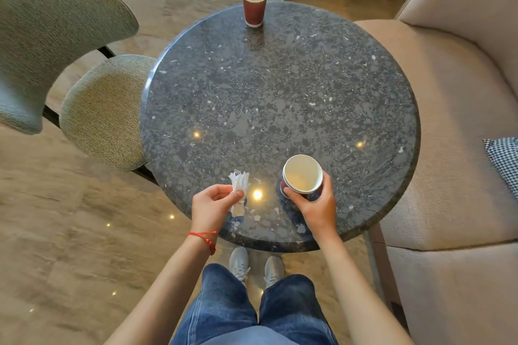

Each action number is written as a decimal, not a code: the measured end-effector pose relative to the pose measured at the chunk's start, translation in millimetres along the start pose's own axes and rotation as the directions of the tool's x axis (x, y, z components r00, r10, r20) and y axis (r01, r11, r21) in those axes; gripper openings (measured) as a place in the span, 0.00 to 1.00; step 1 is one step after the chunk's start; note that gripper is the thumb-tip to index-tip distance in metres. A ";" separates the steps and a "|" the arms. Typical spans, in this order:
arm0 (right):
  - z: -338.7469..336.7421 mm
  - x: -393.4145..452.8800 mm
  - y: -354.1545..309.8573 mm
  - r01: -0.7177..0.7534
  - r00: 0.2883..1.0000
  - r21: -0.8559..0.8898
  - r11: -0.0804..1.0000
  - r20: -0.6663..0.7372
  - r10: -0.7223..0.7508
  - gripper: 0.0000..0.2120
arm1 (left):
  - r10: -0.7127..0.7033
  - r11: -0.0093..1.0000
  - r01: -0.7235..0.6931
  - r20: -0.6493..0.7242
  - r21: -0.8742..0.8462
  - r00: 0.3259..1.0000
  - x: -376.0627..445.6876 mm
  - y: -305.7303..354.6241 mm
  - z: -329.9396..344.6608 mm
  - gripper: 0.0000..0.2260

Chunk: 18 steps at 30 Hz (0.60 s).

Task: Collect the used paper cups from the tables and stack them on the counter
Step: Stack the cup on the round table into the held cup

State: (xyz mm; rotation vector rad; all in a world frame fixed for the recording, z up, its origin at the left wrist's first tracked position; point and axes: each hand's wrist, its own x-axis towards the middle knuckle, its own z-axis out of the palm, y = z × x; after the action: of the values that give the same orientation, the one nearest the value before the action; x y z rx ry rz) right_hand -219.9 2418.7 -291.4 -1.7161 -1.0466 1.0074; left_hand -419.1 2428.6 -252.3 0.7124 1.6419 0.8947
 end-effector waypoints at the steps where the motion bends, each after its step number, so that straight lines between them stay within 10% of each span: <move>1: 0.0 0.1 -2.6 0.005 1.000 0.013 1.000 0.004 -0.005 0.32 | 0.001 1.000 -0.001 -0.005 -0.008 1.000 0.3 0.2 -1.6 0.06; 18: 39.7 -8.0 -48.0 0.110 0.878 0.095 0.989 0.457 -0.141 0.28 | -0.045 0.963 -0.039 -0.303 -0.266 0.952 -26.6 -3.0 -61.1 0.05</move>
State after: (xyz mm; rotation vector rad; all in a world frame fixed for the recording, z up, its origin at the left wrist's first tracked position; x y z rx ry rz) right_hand -269.9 2434.6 -257.0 -1.3592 -1.3888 1.3902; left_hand -472.2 2393.2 -232.9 0.3949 1.7438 1.2479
